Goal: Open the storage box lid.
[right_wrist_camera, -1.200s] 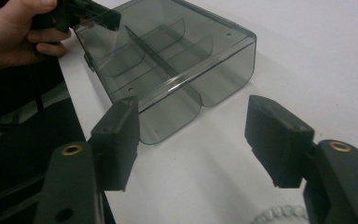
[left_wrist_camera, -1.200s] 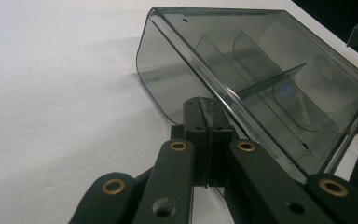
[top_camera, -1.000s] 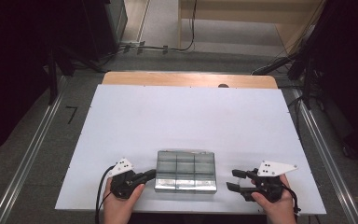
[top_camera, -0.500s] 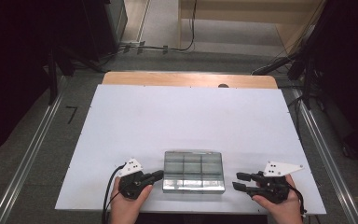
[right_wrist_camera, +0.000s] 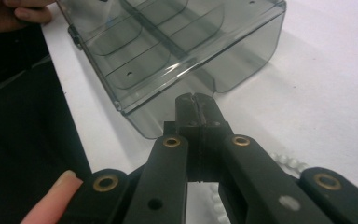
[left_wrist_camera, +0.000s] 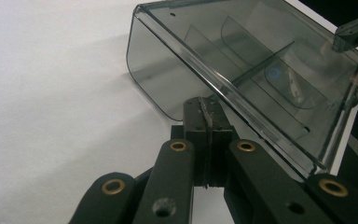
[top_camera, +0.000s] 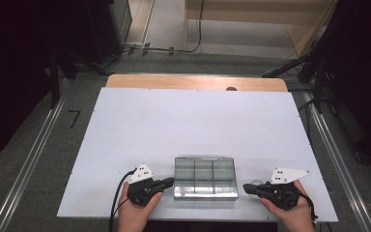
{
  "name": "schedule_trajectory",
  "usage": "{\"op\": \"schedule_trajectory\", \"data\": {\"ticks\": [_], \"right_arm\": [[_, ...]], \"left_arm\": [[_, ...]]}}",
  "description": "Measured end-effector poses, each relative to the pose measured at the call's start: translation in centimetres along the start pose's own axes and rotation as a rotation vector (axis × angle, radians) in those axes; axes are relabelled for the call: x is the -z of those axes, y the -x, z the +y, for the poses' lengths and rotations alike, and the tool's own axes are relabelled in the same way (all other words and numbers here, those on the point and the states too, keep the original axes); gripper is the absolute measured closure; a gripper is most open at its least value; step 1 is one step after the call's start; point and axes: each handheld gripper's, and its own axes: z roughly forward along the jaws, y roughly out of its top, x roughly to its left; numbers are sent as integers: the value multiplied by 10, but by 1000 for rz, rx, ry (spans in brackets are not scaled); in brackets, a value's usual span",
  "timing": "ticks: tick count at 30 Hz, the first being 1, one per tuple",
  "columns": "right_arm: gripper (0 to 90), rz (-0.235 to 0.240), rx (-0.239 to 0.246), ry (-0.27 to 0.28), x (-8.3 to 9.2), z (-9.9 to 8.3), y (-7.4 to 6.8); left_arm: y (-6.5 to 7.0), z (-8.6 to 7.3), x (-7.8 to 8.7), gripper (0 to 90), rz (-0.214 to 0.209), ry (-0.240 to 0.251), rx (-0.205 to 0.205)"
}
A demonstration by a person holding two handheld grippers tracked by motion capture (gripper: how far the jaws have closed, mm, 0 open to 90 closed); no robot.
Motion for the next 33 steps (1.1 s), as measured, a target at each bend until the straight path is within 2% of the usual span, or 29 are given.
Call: {"op": "schedule_trajectory", "data": {"ticks": [2,5,10,14,16,23,33], "right_arm": [[881,3,10,-9,-1,0,-1],[881,4,24,-23,-3,1,-3],[881,28,27,-32,-6,2,-4],[881,31,25,-37,-7,1,-4],[881,34,32,-41,-8,2,-4],[882,40,50,-58,-11,4,-8],[882,40,64,-69,-13,5,-7]], "left_arm": [[0,-1,3,900,-3,-10,-19],[1,-5,12,900,-30,-25,-57],[-2,-7,24,900,-95,-43,-87],[0,-6,23,900,-80,-61,-94],[1,-6,22,900,-96,-80,-109],[2,-8,22,900,-122,-111,-114],[9,-8,20,900,-165,-103,-127]]}}
